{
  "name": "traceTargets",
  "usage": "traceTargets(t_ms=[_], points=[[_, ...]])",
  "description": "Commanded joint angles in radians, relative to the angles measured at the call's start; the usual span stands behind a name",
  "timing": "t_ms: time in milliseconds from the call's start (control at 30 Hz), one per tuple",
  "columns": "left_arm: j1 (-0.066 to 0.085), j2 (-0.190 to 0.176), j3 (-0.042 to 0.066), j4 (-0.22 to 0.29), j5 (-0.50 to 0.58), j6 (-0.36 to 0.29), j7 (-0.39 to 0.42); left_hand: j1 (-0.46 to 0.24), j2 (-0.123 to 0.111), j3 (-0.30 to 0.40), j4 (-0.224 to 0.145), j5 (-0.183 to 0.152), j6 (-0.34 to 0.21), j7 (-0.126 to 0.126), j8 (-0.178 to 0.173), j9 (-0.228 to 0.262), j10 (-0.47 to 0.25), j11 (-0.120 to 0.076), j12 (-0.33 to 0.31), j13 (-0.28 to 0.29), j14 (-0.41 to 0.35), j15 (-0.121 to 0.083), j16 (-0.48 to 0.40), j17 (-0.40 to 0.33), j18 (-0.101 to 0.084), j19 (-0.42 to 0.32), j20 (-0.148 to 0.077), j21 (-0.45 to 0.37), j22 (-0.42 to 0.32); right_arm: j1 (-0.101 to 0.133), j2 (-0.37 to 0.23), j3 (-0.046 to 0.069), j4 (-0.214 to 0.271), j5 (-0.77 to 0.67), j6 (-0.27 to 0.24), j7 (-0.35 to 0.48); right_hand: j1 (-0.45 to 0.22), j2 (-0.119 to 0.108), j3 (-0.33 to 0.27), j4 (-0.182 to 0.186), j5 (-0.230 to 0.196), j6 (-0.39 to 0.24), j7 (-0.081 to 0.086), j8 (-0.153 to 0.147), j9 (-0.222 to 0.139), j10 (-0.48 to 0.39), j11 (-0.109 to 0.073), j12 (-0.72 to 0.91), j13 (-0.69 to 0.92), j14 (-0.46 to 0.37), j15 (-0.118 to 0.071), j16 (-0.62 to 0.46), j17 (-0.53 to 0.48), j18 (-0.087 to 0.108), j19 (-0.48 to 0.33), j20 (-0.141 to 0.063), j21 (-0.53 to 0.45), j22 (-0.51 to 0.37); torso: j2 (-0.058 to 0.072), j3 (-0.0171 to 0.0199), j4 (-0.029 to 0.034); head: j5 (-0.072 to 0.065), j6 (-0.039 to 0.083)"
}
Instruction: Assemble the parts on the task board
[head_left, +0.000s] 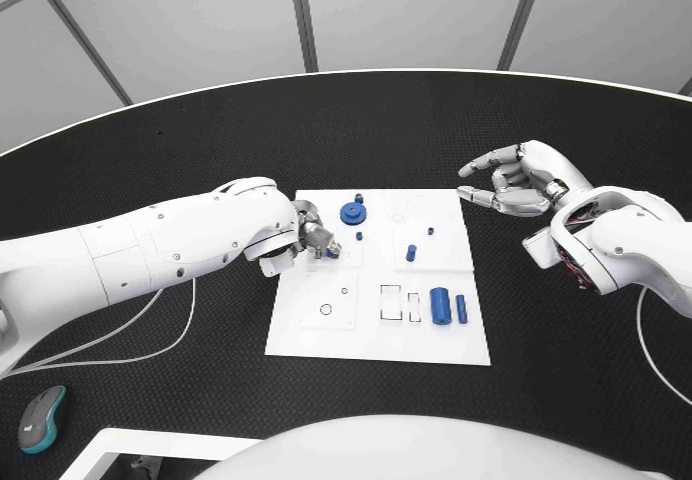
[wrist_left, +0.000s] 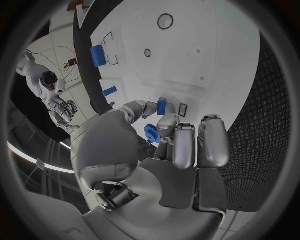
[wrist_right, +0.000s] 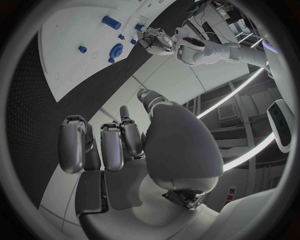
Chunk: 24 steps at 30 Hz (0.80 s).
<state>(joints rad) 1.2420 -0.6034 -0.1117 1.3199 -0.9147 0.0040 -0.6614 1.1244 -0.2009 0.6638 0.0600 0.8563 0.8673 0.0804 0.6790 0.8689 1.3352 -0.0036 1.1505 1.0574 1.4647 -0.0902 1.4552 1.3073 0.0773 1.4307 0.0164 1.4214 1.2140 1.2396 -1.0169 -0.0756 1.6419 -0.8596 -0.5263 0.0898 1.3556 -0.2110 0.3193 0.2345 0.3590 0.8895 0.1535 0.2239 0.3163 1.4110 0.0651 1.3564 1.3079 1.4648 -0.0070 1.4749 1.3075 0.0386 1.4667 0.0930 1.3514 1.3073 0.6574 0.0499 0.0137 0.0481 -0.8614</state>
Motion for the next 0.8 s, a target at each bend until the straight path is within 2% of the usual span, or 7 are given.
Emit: traceTargets(t_ms=[33, 400, 633, 800], points=[[0.0, 0.0, 0.0, 0.0, 0.0, -0.002, 0.001, 0.01, 0.005, 0.088, -0.091, 0.003, 0.041, -0.036, 0.004, 0.004, 0.024, -0.032, -0.006, -0.001, 0.06, -0.006, -0.004, 0.101, -0.007, 0.002, -0.005, 0.005, 0.001, 0.0, 0.0, 0.0, 0.0, 0.0, 0.0, 0.0, 0.008, -0.002, 0.002, 0.005, 0.007, 0.008, 0.0, 0.004, 0.001, 0.005, 0.0, 0.007, 0.074, 0.068, -0.006, -0.005, 0.119, 0.013, 0.021, -0.005, -0.002, 0.103, 0.0, 0.0001, 0.0, 0.0, 0.0], [0.0, -0.009, 0.0, 0.01, 0.0, -0.01, 0.012, 0.01, 0.004, 0.088, -0.091, 0.004, 0.041, -0.036, 0.004, 0.004, 0.025, -0.032, -0.006, 0.0, 0.06, -0.007, -0.004, 0.101, -0.007, 0.003, -0.005, 0.005, 0.003, 0.0, 0.002, 0.0, -0.004, 0.0, 0.001, 0.002, 0.008, -0.002, 0.002, 0.005, 0.007, 0.008, 0.0, 0.004, 0.001, 0.005, 0.0, 0.007, 0.074, 0.068, -0.006, -0.005, 0.119, 0.013, 0.021, -0.005, -0.002, 0.103, -0.001, -0.0001, -0.0004, -0.001, 0.003], [0.001, -0.028, 0.001, 0.022, 0.007, 0.024, 0.018, 0.009, 0.003, 0.09, -0.092, 0.005, 0.042, -0.036, 0.005, 0.004, 0.026, -0.033, -0.006, 0.0, 0.06, -0.007, -0.004, 0.101, -0.007, 0.003, -0.005, 0.005, 0.003, 0.0, 0.004, 0.0, -0.009, 0.0, 0.001, 0.002, 0.008, -0.002, 0.002, 0.005, 0.007, 0.008, 0.0, 0.004, 0.001, 0.005, 0.0, 0.007, 0.074, 0.068, -0.006, -0.005, 0.119, 0.013, 0.021, -0.005, -0.002, 0.103, -0.003, -0.0003, -0.0001, -0.002, 0.003], [0.008, -0.039, 0.002, 0.028, 0.019, 0.055, 0.019, 0.01, 0.001, 0.091, -0.094, 0.006, 0.044, -0.037, 0.005, 0.004, 0.028, -0.033, -0.005, 0.0, 0.06, -0.007, -0.004, 0.101, -0.008, 0.005, -0.006, 0.007, 0.007, -0.001, 0.006, 0.0, -0.013, 0.0, 0.002, 0.002, 0.008, -0.002, 0.002, 0.005, 0.007, 0.008, 0.0, 0.004, 0.001, 0.005, 0.0, 0.007, 0.074, 0.068, -0.006, -0.005, 0.119, 0.013, 0.021, -0.005, -0.002, 0.103, -0.004, 0.0005, 0.0, -0.002, 0.005]])
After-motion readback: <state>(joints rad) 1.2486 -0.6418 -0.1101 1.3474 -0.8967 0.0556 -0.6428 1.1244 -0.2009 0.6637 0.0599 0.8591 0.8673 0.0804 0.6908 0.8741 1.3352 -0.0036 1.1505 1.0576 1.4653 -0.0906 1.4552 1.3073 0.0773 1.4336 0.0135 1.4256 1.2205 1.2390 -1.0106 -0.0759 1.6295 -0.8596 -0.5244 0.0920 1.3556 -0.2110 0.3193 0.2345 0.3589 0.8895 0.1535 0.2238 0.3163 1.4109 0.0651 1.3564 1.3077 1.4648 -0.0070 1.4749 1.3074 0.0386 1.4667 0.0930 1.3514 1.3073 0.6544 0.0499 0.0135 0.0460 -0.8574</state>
